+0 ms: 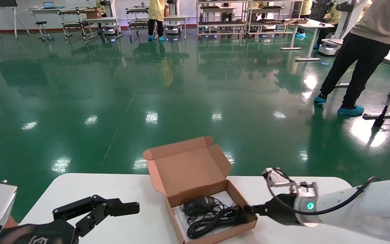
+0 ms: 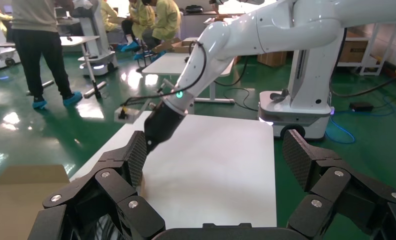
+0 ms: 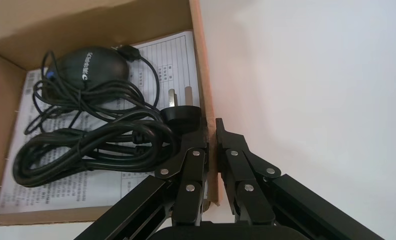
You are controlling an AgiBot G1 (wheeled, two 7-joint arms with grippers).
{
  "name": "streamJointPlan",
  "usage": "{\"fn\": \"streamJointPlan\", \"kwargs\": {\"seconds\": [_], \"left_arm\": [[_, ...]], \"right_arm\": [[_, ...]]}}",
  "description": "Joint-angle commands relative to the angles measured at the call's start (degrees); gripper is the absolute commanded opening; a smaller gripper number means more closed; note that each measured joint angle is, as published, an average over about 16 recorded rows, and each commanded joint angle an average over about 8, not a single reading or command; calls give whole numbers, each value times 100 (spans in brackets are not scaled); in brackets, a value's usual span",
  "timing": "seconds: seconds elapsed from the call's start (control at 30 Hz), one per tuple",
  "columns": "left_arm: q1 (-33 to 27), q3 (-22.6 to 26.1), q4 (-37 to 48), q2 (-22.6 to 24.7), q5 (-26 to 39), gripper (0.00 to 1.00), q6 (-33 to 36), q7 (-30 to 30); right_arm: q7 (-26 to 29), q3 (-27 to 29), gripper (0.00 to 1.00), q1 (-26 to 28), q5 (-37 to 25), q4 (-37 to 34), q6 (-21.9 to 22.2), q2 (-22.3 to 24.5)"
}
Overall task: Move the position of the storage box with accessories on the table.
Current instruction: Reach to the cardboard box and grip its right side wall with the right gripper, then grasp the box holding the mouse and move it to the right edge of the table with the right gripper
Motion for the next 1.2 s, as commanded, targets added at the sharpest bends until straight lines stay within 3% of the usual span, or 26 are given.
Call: {"fn": "streamJointPlan", "kwargs": {"seconds": [0.03, 0.33, 0.73, 1.2], "left_arm": [[0, 0, 0, 0, 0, 100, 0, 0], [0, 0, 0, 0, 0, 100, 0, 0], [0, 0, 0, 0, 0, 100, 0, 0], [0, 0, 0, 0, 0, 100, 0, 0]], "right_arm": [[-67, 18, 0, 55, 26, -28, -74, 63], [-328, 72, 0, 496, 92, -105, -478, 462], [-533, 42, 0, 1504, 26, -181, -1153, 1184], [-872, -108, 0, 2280, -214, -387, -1510, 2243]]}}
